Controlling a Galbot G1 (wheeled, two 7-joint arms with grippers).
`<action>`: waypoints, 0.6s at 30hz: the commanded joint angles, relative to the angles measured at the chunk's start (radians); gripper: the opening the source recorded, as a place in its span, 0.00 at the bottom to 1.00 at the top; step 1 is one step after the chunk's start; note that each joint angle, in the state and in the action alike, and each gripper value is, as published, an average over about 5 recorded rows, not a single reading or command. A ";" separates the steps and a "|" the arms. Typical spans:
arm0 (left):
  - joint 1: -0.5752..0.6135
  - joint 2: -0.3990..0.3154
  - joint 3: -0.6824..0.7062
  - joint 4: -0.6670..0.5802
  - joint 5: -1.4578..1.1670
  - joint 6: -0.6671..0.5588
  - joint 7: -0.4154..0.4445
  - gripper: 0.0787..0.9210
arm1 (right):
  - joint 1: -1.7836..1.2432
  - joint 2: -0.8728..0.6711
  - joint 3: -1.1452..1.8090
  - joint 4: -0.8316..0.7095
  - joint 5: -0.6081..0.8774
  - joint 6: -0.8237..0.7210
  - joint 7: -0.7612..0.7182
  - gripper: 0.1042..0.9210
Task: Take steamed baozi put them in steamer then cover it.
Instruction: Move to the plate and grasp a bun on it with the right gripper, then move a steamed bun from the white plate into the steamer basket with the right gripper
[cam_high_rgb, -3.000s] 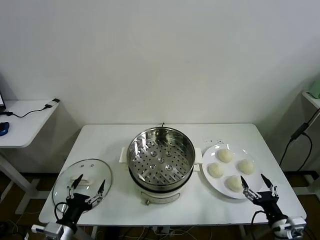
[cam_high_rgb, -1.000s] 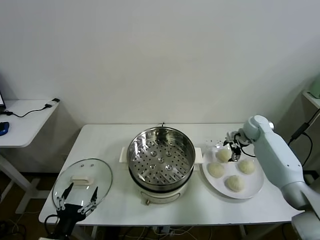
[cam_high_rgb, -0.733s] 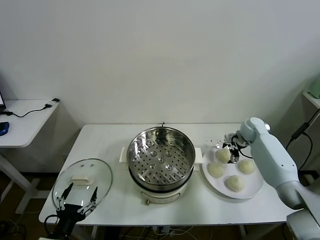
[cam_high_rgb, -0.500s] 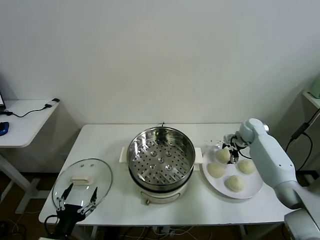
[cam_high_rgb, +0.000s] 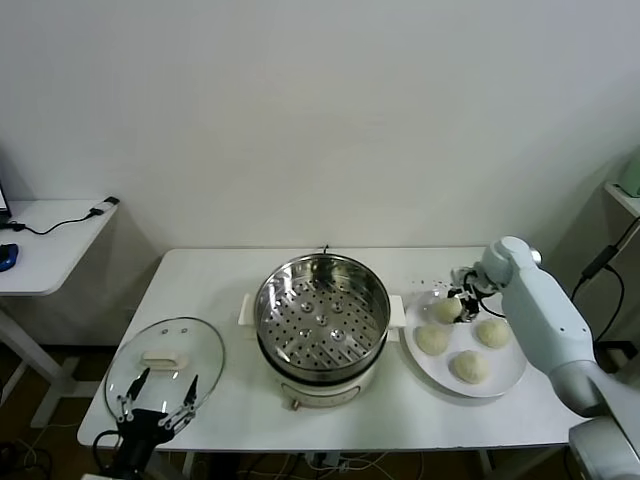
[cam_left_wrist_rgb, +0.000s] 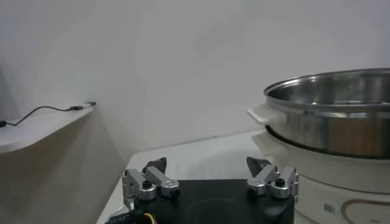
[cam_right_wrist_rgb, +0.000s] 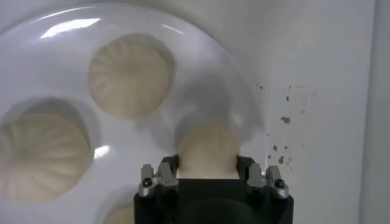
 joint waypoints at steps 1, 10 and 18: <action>-0.008 0.001 0.011 0.005 0.001 0.001 0.000 0.88 | 0.043 -0.065 -0.052 0.119 0.142 -0.039 -0.059 0.63; -0.015 0.002 0.012 -0.004 -0.014 0.003 0.000 0.88 | 0.453 -0.050 -0.395 0.148 0.449 -0.142 -0.189 0.63; -0.023 -0.006 0.009 -0.006 -0.024 0.003 -0.002 0.88 | 0.715 0.214 -0.621 -0.073 0.683 -0.012 -0.218 0.63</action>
